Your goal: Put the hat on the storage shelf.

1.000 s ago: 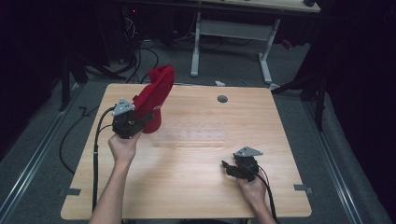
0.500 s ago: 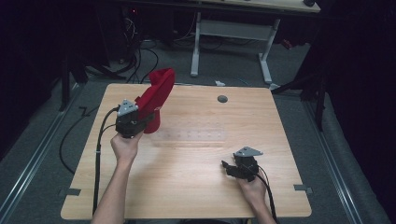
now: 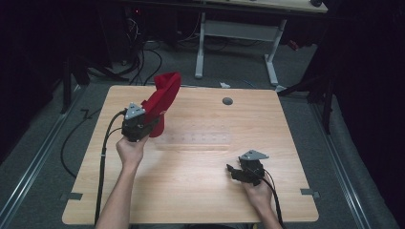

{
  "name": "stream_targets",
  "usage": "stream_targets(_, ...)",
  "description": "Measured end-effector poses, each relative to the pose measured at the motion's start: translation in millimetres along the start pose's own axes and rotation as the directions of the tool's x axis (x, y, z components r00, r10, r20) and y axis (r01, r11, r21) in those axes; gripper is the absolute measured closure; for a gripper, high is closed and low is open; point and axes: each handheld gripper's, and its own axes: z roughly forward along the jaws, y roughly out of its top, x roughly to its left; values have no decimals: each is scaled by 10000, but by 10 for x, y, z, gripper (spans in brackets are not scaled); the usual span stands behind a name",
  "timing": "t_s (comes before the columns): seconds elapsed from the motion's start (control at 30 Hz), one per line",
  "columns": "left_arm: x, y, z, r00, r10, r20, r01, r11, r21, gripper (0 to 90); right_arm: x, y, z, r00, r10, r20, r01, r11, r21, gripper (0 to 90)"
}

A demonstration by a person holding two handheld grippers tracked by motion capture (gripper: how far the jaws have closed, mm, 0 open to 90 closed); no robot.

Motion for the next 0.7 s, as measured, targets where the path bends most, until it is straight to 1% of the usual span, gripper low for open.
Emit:
stream_targets(0.17, 58, -41, 4, 9994, -336, -85, 335, 9994, -78, 839, 3, 1, 1, 10000, 33, -9, -33, 10000, -6, 381)
stream_targets(0.23, 69, -55, 4, 9992, -393, -91, 392, 9992, -92, 839, 2, 0, 1, 10000, 29, -8, -29, 10000, -6, 381)
stream_targets(0.43, 76, -98, 12, 9994, -327, -143, 325, 9994, -118, 838, 2, 0, 2, 10000, 15, -1, -15, 10000, -15, 380)
stream_targets(0.7, 120, -176, 9, 9988, -437, -225, 437, 9990, -21, 834, 3, 0, 2, 10000, 28, 2, -28, 10000, -12, 380)
